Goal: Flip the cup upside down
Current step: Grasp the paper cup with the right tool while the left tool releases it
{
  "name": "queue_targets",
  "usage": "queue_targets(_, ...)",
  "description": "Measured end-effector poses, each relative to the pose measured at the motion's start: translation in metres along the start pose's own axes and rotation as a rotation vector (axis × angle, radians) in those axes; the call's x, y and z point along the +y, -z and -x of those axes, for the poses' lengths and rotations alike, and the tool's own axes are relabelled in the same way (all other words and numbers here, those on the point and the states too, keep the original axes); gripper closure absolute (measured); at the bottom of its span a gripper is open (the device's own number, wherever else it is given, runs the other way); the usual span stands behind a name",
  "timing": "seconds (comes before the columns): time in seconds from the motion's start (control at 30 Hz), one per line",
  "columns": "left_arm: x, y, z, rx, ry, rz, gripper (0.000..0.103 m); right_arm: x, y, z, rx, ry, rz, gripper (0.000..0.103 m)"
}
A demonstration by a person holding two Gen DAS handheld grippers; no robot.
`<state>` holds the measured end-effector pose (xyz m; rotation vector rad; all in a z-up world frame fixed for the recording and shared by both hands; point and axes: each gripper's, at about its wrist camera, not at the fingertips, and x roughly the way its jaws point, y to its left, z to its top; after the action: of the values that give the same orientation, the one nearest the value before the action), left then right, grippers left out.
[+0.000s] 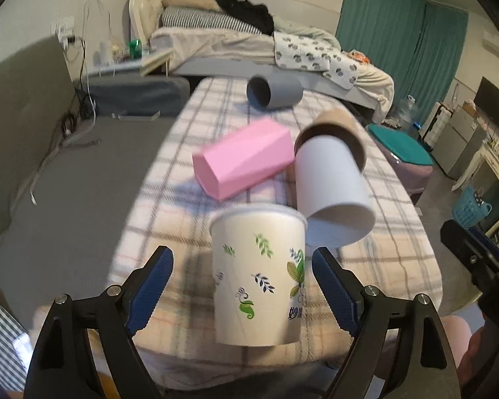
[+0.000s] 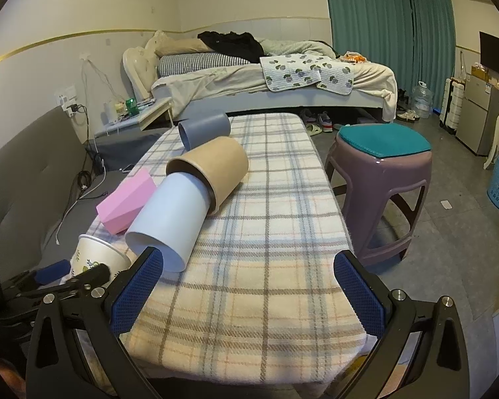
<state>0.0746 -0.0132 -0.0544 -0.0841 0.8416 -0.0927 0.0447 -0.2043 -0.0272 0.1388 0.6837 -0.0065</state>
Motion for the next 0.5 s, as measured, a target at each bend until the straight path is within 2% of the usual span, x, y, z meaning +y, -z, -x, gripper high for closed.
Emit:
queue_targets(0.1,0.001,-0.012,0.028,-0.046,0.038,-0.025,0.015,0.001,-0.001,0.007,-0.017,0.005,-0.001,0.0)
queue_targets(0.2,0.006,-0.019,0.056,-0.117,0.038,-0.046,0.015,0.006,-0.004,0.018,-0.043,0.011,0.005,0.0)
queue_targets(0.3,0.022,-0.021,0.074,-0.165,-0.01,-0.055,0.01,0.017,-0.006,0.033,-0.082,0.019,0.018,0.0)
queue_targets(0.4,0.037,-0.017,0.077,-0.158,-0.057,-0.063,0.01,0.032,-0.005,0.041,-0.088,0.012,0.012,0.0)
queue_targets(0.5,0.057,-0.014,0.077,-0.157,-0.135,-0.063,0.01,0.053,0.0,0.044,-0.073,-0.028,0.015,0.0)
